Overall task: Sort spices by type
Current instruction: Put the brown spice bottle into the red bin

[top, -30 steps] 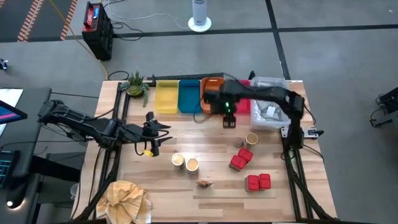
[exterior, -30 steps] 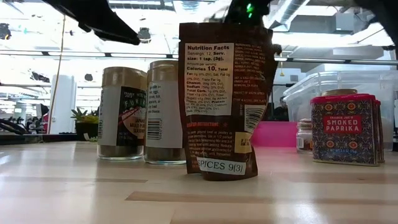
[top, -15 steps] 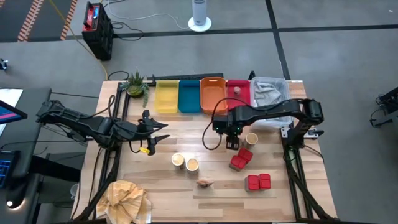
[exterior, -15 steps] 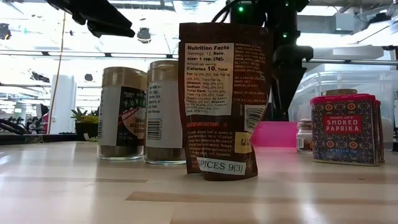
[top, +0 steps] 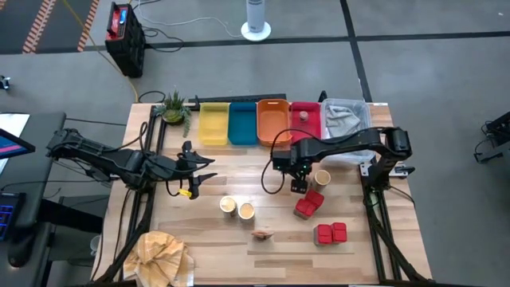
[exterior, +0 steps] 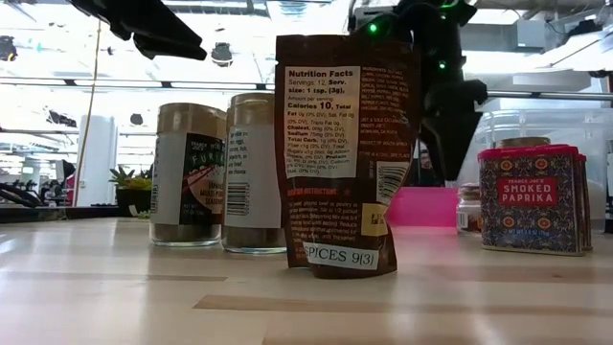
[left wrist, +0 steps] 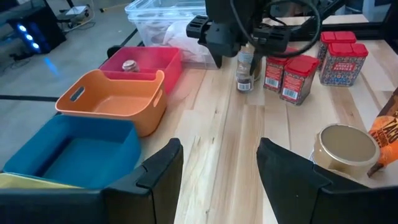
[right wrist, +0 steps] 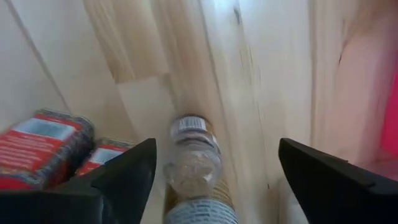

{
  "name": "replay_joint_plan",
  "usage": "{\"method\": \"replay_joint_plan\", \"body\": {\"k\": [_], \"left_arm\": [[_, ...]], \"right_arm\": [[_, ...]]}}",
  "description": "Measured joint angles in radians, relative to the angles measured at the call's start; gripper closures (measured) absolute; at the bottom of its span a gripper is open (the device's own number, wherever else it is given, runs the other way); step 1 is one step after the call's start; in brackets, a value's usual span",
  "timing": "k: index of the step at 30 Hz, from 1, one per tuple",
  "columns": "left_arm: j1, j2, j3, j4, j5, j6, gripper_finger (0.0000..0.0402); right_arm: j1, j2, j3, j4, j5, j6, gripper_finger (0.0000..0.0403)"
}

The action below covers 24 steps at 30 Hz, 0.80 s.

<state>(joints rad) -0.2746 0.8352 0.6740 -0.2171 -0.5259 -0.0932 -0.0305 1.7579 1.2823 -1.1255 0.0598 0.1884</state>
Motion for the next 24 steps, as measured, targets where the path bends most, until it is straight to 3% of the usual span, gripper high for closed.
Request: {"method": "replay_joint_plan", "body": {"k": [9,24], "left_arm": [[0.000,0.000,0.000,-0.005,0.002,0.000,0.0205],[-0.001,0.000,0.000,-0.021,0.024,-0.001,0.0205]], "right_arm": [[0.013,0.028,-0.010,0.018,-0.026,0.023,0.0036],[0.023,0.025,-0.166,0.162,-0.036,0.058,0.0073]]}}
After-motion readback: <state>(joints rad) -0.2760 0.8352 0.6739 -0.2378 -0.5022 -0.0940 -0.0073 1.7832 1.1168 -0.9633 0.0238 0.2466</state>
